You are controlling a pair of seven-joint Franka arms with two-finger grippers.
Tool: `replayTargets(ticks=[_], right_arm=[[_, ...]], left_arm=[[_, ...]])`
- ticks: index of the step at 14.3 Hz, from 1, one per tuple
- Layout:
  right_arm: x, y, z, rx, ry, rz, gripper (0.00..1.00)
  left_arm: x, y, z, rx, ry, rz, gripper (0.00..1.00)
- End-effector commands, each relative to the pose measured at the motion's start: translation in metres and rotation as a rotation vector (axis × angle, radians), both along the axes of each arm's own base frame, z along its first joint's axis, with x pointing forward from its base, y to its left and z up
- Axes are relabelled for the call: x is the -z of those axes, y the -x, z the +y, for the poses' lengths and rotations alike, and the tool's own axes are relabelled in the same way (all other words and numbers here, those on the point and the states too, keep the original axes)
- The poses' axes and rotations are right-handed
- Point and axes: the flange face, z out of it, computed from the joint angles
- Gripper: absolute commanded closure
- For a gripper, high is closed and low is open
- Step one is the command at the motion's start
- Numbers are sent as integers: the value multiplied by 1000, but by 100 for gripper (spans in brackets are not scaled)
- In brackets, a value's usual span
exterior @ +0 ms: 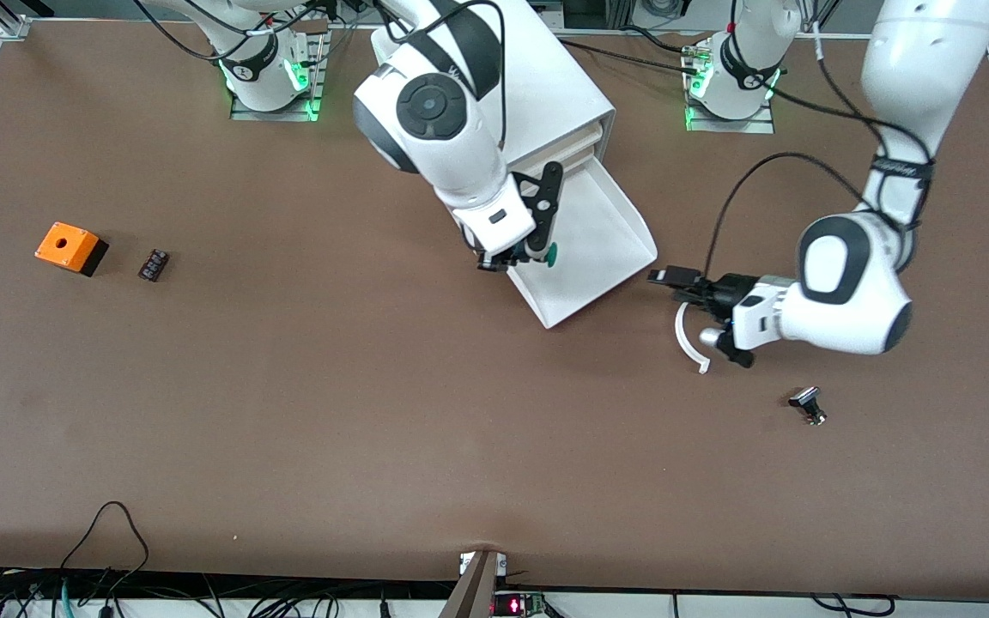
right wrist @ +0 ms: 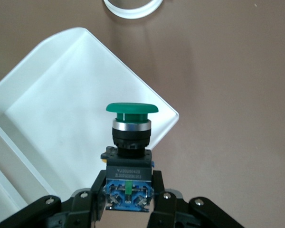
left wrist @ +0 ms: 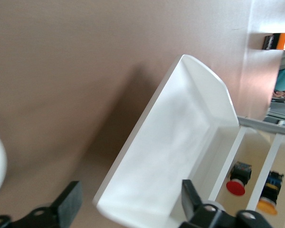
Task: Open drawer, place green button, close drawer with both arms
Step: 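Carry the button into the drawer while the left gripper withdraws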
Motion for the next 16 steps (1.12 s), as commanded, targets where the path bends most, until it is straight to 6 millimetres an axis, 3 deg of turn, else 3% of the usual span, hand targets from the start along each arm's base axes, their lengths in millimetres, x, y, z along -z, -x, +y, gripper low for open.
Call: replayTargets(ticks=[1, 4, 9, 11, 14, 16], right_arm=[[8, -3, 14, -21, 5, -15, 92], [37, 10, 42, -69, 22, -39, 92], [76, 29, 75, -129, 73, -78, 92], [92, 36, 80, -194, 118, -96, 92], [101, 39, 78, -287, 166, -125, 91], [122, 38, 77, -320, 186, -114, 91]], left_arm=[[-61, 7, 44, -17, -169, -51, 0], [-134, 19, 81, 38, -386, -166, 0], [-226, 45, 101, 113, -625, -341, 0], [-239, 49, 120, 86, -645, -358, 0], [-248, 59, 125, 110, -700, -333, 0], [-256, 58, 124, 88, -717, -353, 0]])
